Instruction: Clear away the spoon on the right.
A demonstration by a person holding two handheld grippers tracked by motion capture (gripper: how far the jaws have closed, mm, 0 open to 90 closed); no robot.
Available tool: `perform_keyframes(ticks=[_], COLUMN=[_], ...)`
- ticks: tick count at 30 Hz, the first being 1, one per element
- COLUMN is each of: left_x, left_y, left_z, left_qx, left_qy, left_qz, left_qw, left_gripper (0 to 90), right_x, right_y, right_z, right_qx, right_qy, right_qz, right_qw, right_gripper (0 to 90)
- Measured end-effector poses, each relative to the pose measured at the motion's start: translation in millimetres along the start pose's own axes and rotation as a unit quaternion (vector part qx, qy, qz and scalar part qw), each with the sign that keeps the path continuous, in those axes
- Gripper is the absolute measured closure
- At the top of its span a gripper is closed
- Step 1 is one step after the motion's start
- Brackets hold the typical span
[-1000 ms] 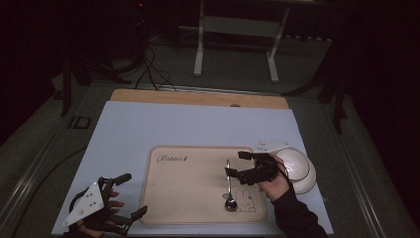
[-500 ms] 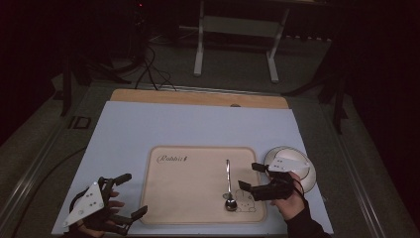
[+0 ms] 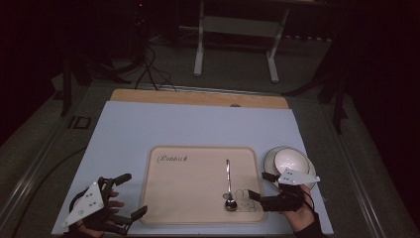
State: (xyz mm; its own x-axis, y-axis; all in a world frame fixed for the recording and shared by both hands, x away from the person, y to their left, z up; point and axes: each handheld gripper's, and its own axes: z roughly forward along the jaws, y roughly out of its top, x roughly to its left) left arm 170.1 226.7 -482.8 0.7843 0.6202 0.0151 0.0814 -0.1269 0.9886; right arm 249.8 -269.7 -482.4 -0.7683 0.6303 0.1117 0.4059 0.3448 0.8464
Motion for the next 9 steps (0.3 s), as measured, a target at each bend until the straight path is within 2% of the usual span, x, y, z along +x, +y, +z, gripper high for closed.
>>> perform_keyframes(ticks=[5, 9], left_x=[-0.1, 0.3], left_y=[0.2, 0.1], left_z=[-0.1, -0.2], left_qx=[0.0, -0.001], left_qy=[0.0, 0.0], left_qz=[0.001, 0.0], left_qw=[1.0, 1.0], left_gripper=[0.0, 0.0], right_x=[-3.4, -4.1], right_y=[-12.2, -13.8], right_z=[3.1, 5.6], right_qx=[0.012, 0.012], right_qy=[0.003, 0.006], right_qz=[0.01, 0.011], right_qw=[0.9999, 0.9999], right_gripper=[16.2, 16.3])
